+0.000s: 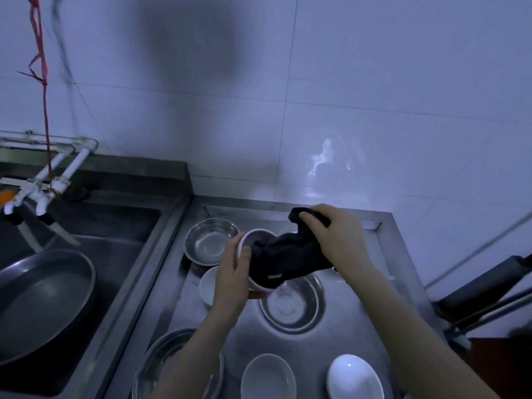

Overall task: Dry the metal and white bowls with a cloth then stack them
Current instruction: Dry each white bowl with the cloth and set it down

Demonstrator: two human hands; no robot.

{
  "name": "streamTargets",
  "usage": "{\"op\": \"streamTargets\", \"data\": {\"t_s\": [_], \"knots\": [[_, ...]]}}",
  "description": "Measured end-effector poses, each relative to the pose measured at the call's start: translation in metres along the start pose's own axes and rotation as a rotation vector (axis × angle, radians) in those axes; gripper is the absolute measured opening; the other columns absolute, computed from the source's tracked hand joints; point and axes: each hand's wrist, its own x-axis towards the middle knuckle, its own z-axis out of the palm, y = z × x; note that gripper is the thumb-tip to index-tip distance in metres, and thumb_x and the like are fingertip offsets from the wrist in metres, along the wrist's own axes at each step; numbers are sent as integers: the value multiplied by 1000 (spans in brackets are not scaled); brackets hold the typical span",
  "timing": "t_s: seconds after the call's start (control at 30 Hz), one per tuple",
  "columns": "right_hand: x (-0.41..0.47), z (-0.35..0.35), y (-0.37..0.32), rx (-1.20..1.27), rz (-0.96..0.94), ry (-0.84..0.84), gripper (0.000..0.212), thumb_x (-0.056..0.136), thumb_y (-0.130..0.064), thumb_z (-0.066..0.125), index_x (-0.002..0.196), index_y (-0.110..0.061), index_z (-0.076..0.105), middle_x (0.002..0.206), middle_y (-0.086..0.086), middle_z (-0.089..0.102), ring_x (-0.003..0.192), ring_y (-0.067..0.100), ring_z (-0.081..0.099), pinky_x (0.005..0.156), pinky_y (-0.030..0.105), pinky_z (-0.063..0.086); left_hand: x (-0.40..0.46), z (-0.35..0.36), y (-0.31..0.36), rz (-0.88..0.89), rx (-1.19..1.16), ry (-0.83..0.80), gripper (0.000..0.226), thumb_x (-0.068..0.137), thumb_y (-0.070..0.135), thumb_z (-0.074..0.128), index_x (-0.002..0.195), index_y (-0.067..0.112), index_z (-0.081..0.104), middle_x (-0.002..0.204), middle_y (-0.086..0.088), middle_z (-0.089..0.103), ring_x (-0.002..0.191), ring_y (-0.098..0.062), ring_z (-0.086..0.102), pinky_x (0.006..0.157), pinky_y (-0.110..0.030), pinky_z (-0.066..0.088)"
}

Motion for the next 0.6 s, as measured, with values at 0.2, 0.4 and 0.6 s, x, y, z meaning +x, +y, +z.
{"op": "streamTargets", "data": {"t_s": [0.2, 0.4, 0.6], "knots": [[21, -8, 20, -326, 29, 27, 26, 92, -37, 58, 114, -24, 64, 106, 4, 60, 103, 25, 54, 83, 39, 46, -3, 6, 2, -60, -108, -46, 27, 104, 38, 43, 129, 41, 53, 127, 11, 54, 107, -16, 60, 56, -42, 59], [-30, 32, 11, -60, 204, -339, 69, 72, -68, 62, 129, -33, 48, 125, -4, 52, 110, 15, 53, 91, 34, 48, -7, 17, 9, 47, -157, 7, 26, 104, 31, 44, 127, 36, 54, 121, 7, 61, 98, -13, 67, 56, -38, 60], [-20, 39, -3, 1, 281, -233, 39, 67, -36, 81, 90, -31, 50, 94, -7, 60, 86, 11, 55, 78, 28, 48, 4, 2, 4, 233, 104, -154, 33, 98, 44, 46, 129, 43, 56, 123, 9, 63, 108, -13, 65, 61, -30, 60]]}}
